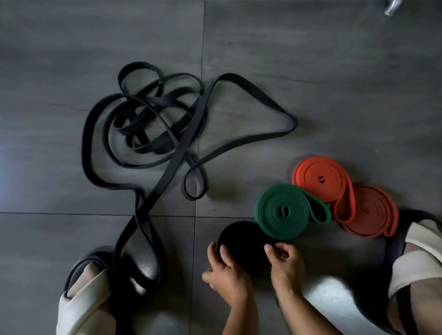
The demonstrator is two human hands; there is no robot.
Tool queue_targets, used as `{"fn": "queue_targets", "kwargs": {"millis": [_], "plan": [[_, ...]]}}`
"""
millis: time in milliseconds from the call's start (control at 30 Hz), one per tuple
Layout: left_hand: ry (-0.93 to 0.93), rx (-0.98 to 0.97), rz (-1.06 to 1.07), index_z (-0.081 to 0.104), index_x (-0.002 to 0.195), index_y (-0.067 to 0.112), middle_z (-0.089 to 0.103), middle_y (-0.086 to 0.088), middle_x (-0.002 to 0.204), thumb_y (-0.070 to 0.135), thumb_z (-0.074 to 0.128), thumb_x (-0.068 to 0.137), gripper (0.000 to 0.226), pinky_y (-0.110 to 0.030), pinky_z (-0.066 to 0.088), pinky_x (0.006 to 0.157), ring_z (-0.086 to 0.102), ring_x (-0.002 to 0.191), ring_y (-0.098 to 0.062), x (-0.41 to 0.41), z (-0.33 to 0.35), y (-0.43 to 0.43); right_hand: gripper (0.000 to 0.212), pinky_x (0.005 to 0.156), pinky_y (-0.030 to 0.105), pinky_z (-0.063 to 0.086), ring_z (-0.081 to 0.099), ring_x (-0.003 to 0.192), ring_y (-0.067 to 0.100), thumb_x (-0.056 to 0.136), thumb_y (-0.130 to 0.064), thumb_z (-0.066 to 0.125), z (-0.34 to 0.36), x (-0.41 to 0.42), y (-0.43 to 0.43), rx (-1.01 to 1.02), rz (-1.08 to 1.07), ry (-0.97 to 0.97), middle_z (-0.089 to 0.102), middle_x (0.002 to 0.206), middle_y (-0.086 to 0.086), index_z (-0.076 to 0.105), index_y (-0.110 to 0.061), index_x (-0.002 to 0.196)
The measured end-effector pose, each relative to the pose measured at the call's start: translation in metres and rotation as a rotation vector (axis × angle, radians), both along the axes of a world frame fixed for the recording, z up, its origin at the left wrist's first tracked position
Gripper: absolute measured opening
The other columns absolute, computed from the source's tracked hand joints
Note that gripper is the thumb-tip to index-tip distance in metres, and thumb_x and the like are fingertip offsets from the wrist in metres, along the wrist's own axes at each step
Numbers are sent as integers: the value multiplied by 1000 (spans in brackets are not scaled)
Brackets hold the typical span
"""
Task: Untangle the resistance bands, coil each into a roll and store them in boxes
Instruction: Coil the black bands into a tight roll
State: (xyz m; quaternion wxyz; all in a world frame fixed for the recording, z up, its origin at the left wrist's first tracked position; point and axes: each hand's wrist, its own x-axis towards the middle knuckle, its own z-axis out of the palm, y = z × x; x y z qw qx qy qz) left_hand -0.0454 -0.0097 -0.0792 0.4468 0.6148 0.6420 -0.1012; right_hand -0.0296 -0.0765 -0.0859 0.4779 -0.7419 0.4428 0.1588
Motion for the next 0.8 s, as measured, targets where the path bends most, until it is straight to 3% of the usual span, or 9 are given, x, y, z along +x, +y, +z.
{"fn": "queue_targets", "kwargs": {"millis": [133,233,300,367,433,533,600,700,800], "plan": [[15,-21,-60,37,134,30,31,-20,124,32,41,95,39,-40,40,90,44,110,-42,-3,3,2,21,76,42,49,60,81,31,77,-5,69,-5,0,3,70,-10,-4,62,95,26,51,-15,83],[-21,-54,-146,41,131,25,31,-17,123,26,44,95,36,-36,41,88,50,103,-39,-8,7,8,33,66,33,47,54,72,22,79,-3,66,-3,0,2,181,-61,22,54,100,22,47,-1,106],[-30,-113,-231,40,133,25,30,-16,126,27,43,95,38,-34,41,91,52,103,-37,-11,13,18,47,63,27,45,53,81,24,81,-3,65,2,-4,-1,226,-77,39,49,105,19,39,6,119],[18,-139,-326,33,137,27,29,-17,132,34,43,94,44,-33,41,90,52,106,-35,-11,19,32,52,69,33,45,51,90,27,81,-6,66,3,-12,-7,173,-53,50,51,108,22,38,8,122],[49,-28,-392,30,138,27,30,-16,134,40,46,92,50,-36,42,87,50,111,-35,-4,25,50,46,71,34,43,52,89,29,82,-6,64,7,-21,-12,149,-48,54,51,102,21,41,8,119],[-160,148,-359,31,137,17,32,-14,134,31,57,88,57,-37,40,91,45,118,-33,30,31,81,26,54,28,48,55,69,26,82,4,60,17,-32,-9,173,-50,48,51,90,18,47,3,104],[-242,58,-286,30,138,12,32,-14,136,27,62,85,64,-38,38,96,43,121,-33,66,27,100,25,34,13,40,54,47,13,81,12,56,25,-34,-2,208,-22,-12,51,79,15,46,-4,95],[-119,-111,-380,54,117,8,58,-13,117,28,65,82,42,-35,46,84,57,107,-32,106,29,114,30,35,12,39,51,55,21,82,10,56,40,-26,7,272,136,-130,52,76,11,43,-7,104],[-60,49,-599,61,98,10,64,-12,103,21,60,82,20,-32,45,73,60,96,-30,114,61,118,22,53,16,44,56,71,22,83,-5,62,67,2,15,273,327,-280,57,86,9,50,-20,94]]}}
